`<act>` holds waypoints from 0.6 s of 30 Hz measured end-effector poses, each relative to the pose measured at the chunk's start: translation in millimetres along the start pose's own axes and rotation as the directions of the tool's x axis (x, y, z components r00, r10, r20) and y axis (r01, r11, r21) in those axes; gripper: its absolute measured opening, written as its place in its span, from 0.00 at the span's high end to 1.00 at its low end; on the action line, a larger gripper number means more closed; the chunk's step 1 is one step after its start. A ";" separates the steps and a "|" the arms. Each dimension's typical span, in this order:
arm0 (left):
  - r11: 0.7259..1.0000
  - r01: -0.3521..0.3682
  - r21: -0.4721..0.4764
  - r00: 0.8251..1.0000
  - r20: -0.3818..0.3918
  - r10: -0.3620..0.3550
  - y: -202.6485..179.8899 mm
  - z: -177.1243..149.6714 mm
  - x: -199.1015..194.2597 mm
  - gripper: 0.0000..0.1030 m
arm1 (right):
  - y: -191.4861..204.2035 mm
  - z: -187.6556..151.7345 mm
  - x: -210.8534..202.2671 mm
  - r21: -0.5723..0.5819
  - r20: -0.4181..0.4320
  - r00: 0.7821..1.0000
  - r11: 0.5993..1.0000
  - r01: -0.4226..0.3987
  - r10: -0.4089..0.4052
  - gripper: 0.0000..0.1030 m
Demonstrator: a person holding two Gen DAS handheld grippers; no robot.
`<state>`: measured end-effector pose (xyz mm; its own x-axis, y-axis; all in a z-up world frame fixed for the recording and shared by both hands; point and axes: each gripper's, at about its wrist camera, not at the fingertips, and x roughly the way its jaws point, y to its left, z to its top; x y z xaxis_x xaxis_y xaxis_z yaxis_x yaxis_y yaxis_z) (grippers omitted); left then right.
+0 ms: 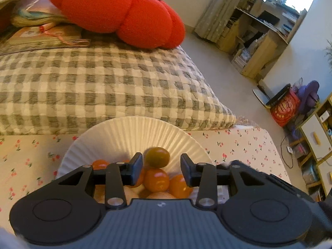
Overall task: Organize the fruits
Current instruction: 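Lower both tomatoes onto the white plate and open both tools, then withdraw both open tools from the plate toward the green tomatoes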
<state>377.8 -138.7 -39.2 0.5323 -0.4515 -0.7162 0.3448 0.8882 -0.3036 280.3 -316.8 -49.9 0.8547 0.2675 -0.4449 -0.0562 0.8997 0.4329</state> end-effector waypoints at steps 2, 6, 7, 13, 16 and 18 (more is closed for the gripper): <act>1.000 -0.007 -0.021 1.000 0.006 0.008 5.0 -1.3 -8.9 0.64 | -5.7 1.7 -4.6 0.041 -0.004 1.000 0.999 -0.001 0.001 0.51; 0.999 -0.033 -0.034 0.999 0.006 0.034 8.6 -6.2 -21.4 0.61 | 1.9 1.8 -5.5 0.031 -0.026 0.999 0.999 0.038 -0.037 0.30; 0.999 -0.040 -0.037 0.999 0.005 0.040 9.3 -8.2 -24.9 0.60 | 4.8 1.8 -5.8 0.027 -0.031 0.999 0.999 0.035 -0.035 0.24; 0.992 -0.122 -0.033 0.992 0.010 0.123 9.3 -19.6 -39.2 0.43 | 31.0 1.5 -9.6 -0.082 -0.059 0.997 0.996 0.046 -0.051 0.07; 0.987 -0.153 -0.041 0.987 0.032 0.155 7.9 -31.9 -52.0 0.27 | 41.4 0.4 -9.5 -0.140 -0.076 0.995 0.989 0.052 -0.063 0.01; 0.982 -0.177 -0.065 0.983 0.039 0.180 10.3 -40.3 -61.1 0.21 | 43.1 -1.3 -11.3 -0.128 -0.097 0.994 0.991 0.034 -0.046 0.00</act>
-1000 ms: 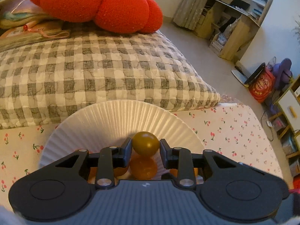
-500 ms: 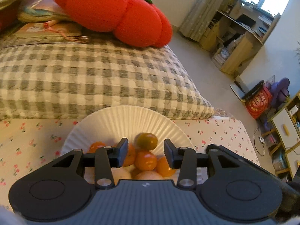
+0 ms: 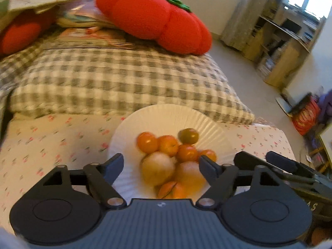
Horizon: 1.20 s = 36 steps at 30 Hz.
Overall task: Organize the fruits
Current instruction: 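Withdraw both open tools from the plate toward the green tomatoes, then grasp a green tomato with the left tool while the right tool grasps another green tomato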
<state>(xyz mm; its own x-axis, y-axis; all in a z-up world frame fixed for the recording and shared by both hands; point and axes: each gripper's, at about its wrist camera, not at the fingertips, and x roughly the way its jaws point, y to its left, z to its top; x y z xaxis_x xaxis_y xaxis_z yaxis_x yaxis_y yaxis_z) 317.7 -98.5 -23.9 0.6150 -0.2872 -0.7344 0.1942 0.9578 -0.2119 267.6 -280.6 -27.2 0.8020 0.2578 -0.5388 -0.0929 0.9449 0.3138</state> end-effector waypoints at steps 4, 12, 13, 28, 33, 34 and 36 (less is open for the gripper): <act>0.999 -0.029 -0.044 0.999 0.013 0.029 14.8 -11.8 -18.0 0.09 | 12.1 -5.7 -7.9 -0.010 -0.038 0.999 1.000 -0.006 0.005 0.00; 0.995 -0.051 -0.084 0.996 0.065 0.056 46.0 -33.3 -67.2 0.06 | 64.6 -19.6 -38.9 -0.140 -0.035 0.999 0.989 -0.039 0.035 0.00; 0.994 -0.051 -0.096 0.996 0.070 0.057 49.7 -38.4 -73.6 0.06 | 71.0 -22.3 -42.9 -0.161 -0.032 0.999 0.986 -0.038 0.034 0.00; 0.975 -0.165 -0.150 0.982 0.069 0.176 85.3 -100.4 -131.9 0.06 | 110.9 -57.1 -80.6 -0.256 -0.024 0.998 0.965 -0.062 0.058 0.00; 0.979 -0.180 -0.092 0.979 0.078 0.187 75.6 -111.9 -131.6 0.06 | 108.3 -64.7 -80.6 -0.258 -0.037 0.999 0.965 -0.046 0.037 0.00; 0.981 -0.181 -0.069 0.979 0.078 0.186 71.2 -114.9 -130.6 0.06 | 107.0 -64.9 -78.1 -0.261 -0.040 0.999 0.965 -0.031 0.021 0.00; 0.983 -0.179 -0.030 0.981 0.075 0.181 64.1 -119.6 -127.6 0.06 | 102.9 -66.9 -73.3 -0.251 -0.055 0.998 0.968 -0.005 -0.009 0.01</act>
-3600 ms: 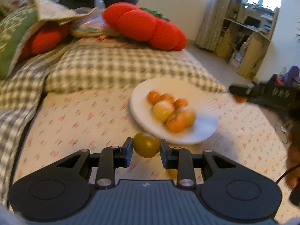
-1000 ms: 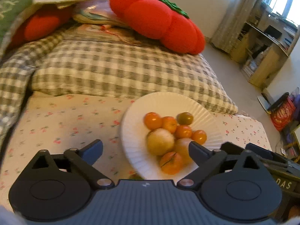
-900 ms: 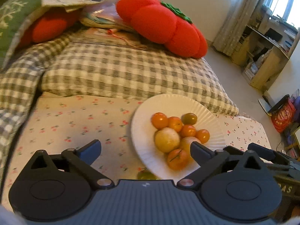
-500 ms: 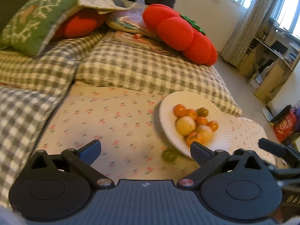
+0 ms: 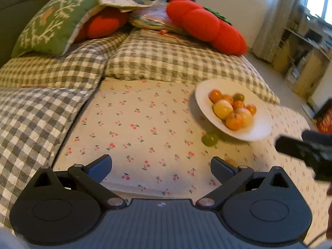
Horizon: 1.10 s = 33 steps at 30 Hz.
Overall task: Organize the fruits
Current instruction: 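Grasp a green tomato with the left tool while the right tool grasps another green tomato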
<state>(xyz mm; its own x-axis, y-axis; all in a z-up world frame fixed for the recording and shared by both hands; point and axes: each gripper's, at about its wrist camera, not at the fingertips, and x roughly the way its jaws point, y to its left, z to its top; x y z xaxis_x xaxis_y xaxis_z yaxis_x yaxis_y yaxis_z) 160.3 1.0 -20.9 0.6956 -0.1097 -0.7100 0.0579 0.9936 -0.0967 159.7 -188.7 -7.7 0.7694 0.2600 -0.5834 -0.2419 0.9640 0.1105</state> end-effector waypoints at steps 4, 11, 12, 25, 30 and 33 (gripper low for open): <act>1.000 0.003 0.017 1.000 -0.026 -0.002 -4.3 2.0 14.3 0.06 | -3.9 -7.3 6.3 0.020 -0.046 0.999 1.000 -0.017 0.017 0.03; 0.996 0.009 -0.087 0.998 -0.064 -0.015 6.5 8.1 37.2 0.06 | 0.4 -20.6 5.2 -0.022 -0.073 0.997 0.999 0.032 -0.034 0.07; 0.997 0.006 -0.082 0.998 -0.069 -0.012 4.6 8.8 41.0 0.06 | 0.6 -21.7 6.3 -0.025 -0.080 0.996 0.999 0.029 -0.031 0.07; 0.993 0.062 0.096 0.994 -0.101 -0.052 -45.6 27.8 112.4 0.06 | 7.7 -38.2 33.7 -0.096 -0.185 0.981 0.995 0.037 -0.055 0.20; 0.979 0.043 0.201 0.995 -0.092 -0.024 -65.8 30.8 130.0 0.06 | 6.9 -42.4 39.0 -0.104 -0.206 0.977 0.994 0.034 -0.055 0.22; 0.970 0.047 0.239 0.994 -0.103 -0.023 -72.2 30.3 137.5 0.06 | 7.3 -45.0 42.3 -0.106 -0.221 0.974 0.994 0.029 -0.052 0.24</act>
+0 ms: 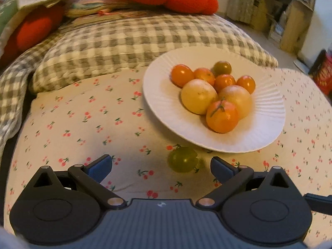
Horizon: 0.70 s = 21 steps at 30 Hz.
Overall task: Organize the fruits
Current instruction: 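Grasp a green tomato with the left tool while the right tool grasps another green tomato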
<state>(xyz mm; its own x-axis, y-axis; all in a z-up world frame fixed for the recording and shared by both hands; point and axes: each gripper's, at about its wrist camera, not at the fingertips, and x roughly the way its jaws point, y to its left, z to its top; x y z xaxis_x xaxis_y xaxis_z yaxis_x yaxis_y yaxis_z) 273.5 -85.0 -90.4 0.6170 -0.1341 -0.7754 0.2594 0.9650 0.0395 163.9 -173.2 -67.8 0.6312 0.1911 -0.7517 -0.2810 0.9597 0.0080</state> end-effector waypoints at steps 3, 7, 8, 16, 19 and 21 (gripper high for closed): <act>0.999 -0.005 0.034 1.000 -0.004 0.005 -5.1 1.8 7.7 0.12 | 1.9 -2.2 5.9 -0.005 -0.020 1.000 1.000 -0.008 0.008 0.26; 0.999 0.010 0.040 1.000 -0.018 -0.010 -5.9 2.8 16.7 0.34 | 1.4 -6.3 20.5 0.010 -0.073 0.997 1.000 -0.021 0.022 0.35; 0.999 0.026 0.023 1.000 -0.013 -0.026 -4.1 2.9 16.7 0.37 | 1.7 -6.9 22.1 0.011 -0.077 0.997 1.000 -0.027 0.027 0.37; 0.998 0.060 0.022 0.998 0.001 -0.060 -1.6 2.9 12.2 0.77 | 10.7 -10.6 29.7 -0.010 -0.099 0.993 0.998 -0.066 0.065 0.47; 0.997 0.075 -0.014 0.997 0.001 -0.075 6.4 2.0 11.5 0.78 | 14.5 -11.8 33.6 -0.019 -0.106 0.992 0.997 -0.077 0.075 0.55; 0.996 0.084 -0.042 0.996 0.001 -0.084 12.7 1.0 10.3 0.78 | 16.3 -12.5 34.6 -0.028 -0.100 0.992 0.997 -0.078 0.075 0.58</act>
<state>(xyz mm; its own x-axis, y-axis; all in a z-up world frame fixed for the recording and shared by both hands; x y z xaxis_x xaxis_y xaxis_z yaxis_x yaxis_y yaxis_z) 283.9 -74.3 -97.2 0.5933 -0.2152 -0.7757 0.2792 0.9588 -0.0525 172.1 -153.5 -101.9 0.5333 0.2410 -0.8109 -0.3492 0.9358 0.0484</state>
